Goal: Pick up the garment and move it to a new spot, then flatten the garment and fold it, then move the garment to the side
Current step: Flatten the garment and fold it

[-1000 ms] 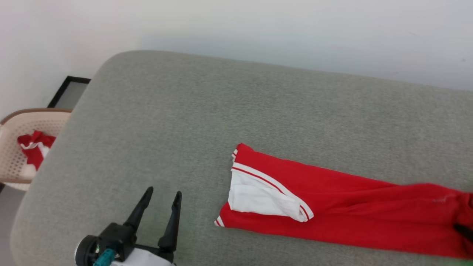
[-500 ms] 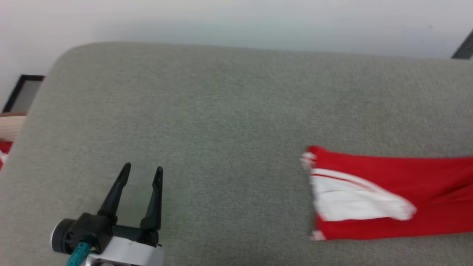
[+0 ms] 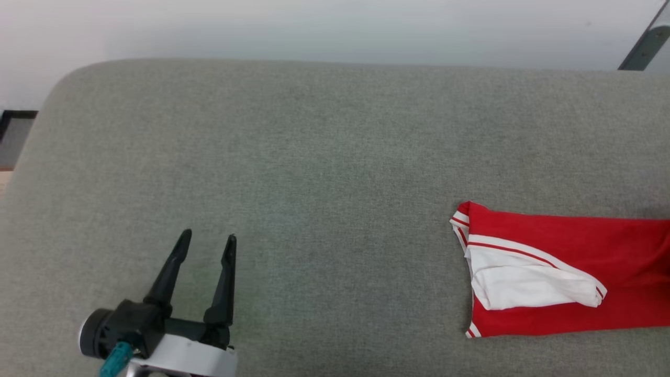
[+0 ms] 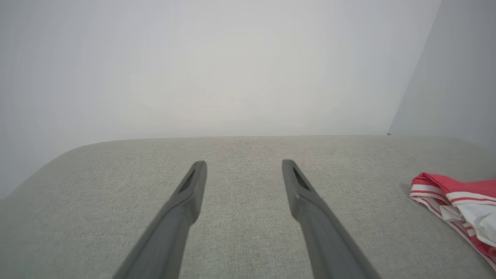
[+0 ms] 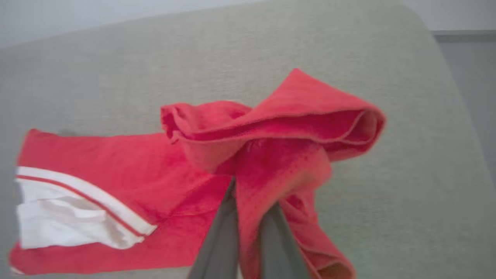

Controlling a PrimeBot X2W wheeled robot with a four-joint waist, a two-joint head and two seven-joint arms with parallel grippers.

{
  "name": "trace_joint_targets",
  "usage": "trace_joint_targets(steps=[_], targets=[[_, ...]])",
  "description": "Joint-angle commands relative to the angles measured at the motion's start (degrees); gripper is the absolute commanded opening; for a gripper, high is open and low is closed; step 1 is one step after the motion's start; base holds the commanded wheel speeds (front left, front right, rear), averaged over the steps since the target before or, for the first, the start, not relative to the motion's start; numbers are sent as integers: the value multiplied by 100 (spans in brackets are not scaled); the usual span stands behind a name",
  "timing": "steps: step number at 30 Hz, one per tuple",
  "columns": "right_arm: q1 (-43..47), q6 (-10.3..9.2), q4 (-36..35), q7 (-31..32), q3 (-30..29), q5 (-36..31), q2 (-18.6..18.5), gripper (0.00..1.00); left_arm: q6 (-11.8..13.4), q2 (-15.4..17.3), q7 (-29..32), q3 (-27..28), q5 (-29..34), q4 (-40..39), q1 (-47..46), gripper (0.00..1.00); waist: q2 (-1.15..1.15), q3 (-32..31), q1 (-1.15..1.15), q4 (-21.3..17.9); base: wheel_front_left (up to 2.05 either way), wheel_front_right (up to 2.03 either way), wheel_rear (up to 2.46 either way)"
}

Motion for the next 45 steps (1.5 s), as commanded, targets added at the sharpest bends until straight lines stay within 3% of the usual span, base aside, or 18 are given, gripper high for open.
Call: trace_joint_targets(steps=[1, 8, 13, 17, 22, 29, 30, 31, 32, 45], targets=[[141, -7, -385, 140, 154, 168, 140, 0, -11, -5, 3, -1, -33, 3, 59, 100, 0, -44, 0, 58, 0, 0, 0], [249, -7, -1781, 666, 990, 236, 462, 0, -11, -67, 3, -72, -62, 10, 74, 100, 0, -25, 0, 219, 0, 0, 0], [-77, -7, -2128, 835, 1694, -13, 763, 0, -11, -107, 3, -134, -102, 44, -32, 100, 0, 48, 0, 405, 0, 0, 0], [-316, -7, -1999, 909, 2202, -216, 891, 0, -11, -148, 3, -132, -114, 80, -75, 100, 0, 129, 0, 527, 0, 0, 0], [-632, -7, -1468, 653, 2943, -799, 743, 0, -11, -226, 3, -186, -133, 137, -159, 100, 0, 233, 0, 619, 0, 0, 0], [-905, -7, -833, 102, 3371, -882, 783, 1, -11, -231, 3, -225, -132, 217, -213, 100, 0, 206, 0, 625, 0, 0, 0], [-921, -7, -795, 35, 3381, -861, 776, 30, -11, -215, 3, -209, -126, 229, -190, 100, 0, 175, 0, 602, 0, 0, 0], [-940, -7, -752, -29, 3370, -830, 780, 78, -11, -205, 3, -192, -120, 247, -160, 100, 0, 135, 0, 575, 0, 0, 0], [-957, -7, -727, -84, 3365, -801, 783, 100, -11, -199, 3, -180, -120, 263, -130, 100, 0, 91, 0, 546, 0, 0, 0], [-907, -7, -767, -711, 3366, -344, 594, 100, -12, -42, 3, -159, -223, 389, 185, 100, 0, -448, 0, 39, 0, 0, 0]])
